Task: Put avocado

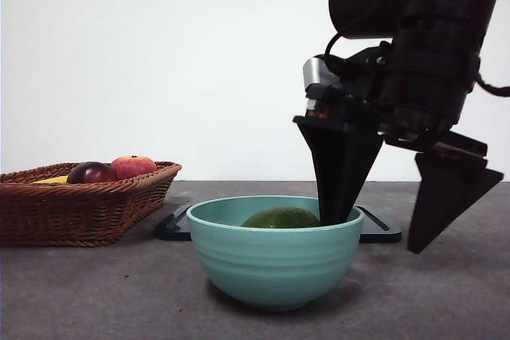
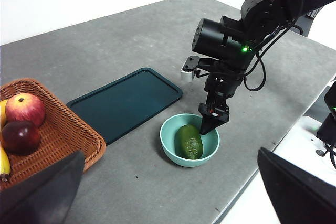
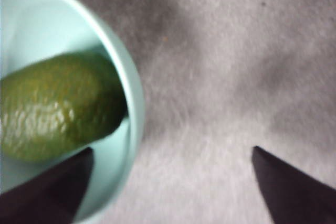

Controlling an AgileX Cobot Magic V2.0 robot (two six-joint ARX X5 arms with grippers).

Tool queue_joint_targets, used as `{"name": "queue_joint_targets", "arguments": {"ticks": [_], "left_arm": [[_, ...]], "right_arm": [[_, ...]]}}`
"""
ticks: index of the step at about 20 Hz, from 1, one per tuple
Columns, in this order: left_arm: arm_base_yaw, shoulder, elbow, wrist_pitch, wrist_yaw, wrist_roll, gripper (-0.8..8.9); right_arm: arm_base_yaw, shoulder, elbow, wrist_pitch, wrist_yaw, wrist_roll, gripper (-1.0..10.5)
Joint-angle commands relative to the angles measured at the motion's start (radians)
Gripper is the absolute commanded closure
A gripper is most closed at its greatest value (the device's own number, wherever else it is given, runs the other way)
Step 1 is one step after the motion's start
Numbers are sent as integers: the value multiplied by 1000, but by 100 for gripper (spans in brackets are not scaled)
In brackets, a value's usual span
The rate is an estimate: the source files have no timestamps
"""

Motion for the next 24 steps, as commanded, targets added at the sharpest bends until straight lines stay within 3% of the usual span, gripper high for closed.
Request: {"name": "queue_joint_targets", "arguments": {"ticks": [1, 3, 7, 13, 15, 17, 24], "left_arm": [[-6, 3, 10, 15, -3, 19, 284], [-6, 3, 10, 15, -3, 19, 284], [-6, 3, 10, 14, -3, 18, 284], [-6, 3, 10, 15, -3, 18, 284], [-6, 3, 10, 14, -3, 18, 284], [-6, 3, 10, 14, -3, 18, 284], [-6, 3, 10, 14, -3, 18, 284]], "right_arm": [[10, 24, 19, 40, -5, 25, 672], [10, 24, 19, 64, -31, 45, 827], [10, 24, 19, 92, -56, 65, 935], [10, 24, 43, 81, -55, 117, 938], [10, 24, 102, 24, -15, 118, 938], [-1, 33, 179, -31, 34, 117, 938], [-120, 310, 596, -206, 23, 57, 938]]}}
